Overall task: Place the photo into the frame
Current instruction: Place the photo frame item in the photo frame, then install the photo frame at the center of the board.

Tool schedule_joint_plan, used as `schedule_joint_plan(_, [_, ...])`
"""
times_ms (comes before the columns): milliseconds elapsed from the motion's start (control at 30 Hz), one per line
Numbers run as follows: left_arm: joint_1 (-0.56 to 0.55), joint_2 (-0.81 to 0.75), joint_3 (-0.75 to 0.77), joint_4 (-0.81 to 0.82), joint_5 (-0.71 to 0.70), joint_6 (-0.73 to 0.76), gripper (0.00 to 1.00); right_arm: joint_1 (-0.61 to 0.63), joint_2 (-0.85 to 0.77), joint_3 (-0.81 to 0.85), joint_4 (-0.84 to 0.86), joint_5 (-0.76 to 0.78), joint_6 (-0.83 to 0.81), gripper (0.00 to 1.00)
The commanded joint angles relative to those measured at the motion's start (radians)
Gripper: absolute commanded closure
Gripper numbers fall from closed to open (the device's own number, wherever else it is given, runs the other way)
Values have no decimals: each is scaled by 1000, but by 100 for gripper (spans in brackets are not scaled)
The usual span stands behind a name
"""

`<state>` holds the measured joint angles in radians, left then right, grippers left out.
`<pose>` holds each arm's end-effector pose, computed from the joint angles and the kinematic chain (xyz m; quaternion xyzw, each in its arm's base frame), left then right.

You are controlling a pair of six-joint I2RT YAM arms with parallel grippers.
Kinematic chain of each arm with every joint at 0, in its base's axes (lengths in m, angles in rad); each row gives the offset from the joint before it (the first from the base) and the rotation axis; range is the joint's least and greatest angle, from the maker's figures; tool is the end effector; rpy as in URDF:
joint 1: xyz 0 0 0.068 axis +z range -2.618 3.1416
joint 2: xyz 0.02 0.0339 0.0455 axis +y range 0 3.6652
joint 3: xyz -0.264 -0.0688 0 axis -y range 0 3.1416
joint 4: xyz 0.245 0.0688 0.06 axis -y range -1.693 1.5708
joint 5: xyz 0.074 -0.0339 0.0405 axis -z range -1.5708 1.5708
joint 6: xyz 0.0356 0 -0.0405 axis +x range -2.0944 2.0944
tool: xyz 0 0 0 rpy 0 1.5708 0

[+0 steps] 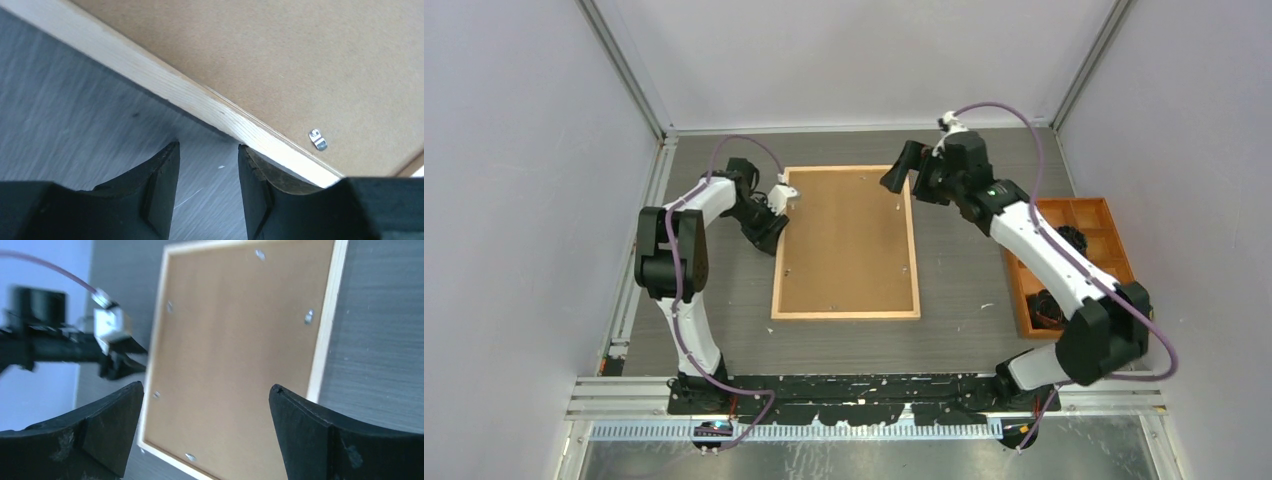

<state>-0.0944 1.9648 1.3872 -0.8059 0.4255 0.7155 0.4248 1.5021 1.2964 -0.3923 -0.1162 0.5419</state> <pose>0.3761 -0.0504 0.1692 0.4016 0.8867 -0.1722 0.1513 0.3120 0.1457 0.3240 0.0245 0.8826 0.2623 0.3893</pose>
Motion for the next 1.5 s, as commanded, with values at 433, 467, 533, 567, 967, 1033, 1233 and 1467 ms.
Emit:
schedule_joint_plan(433, [9,-61,73,-121,312,-112,52,417,177,-88,308,-28,212,55])
schedule_joint_plan(467, [10,-53,79,-105,298,-129,52,434,203,-79,313,-19,220,58])
schedule_joint_plan(533, [10,-32,81,-63,265,-186,52,472,255,-67,333,2,238,62])
schedule_joint_plan(567, [9,-15,82,-43,249,-207,53,483,281,-63,346,1,247,63])
schedule_joint_plan(967, [6,63,119,4,215,-245,59,509,460,-63,487,-15,307,75])
schedule_joint_plan(1033, [3,65,116,5,205,-243,61,509,472,-63,498,-13,310,76])
schedule_joint_plan(1233, [-2,68,100,17,186,-245,64,502,508,-42,507,-10,306,79])
schedule_joint_plan(1467, [-4,66,89,23,173,-242,66,486,533,-39,523,-16,305,82])
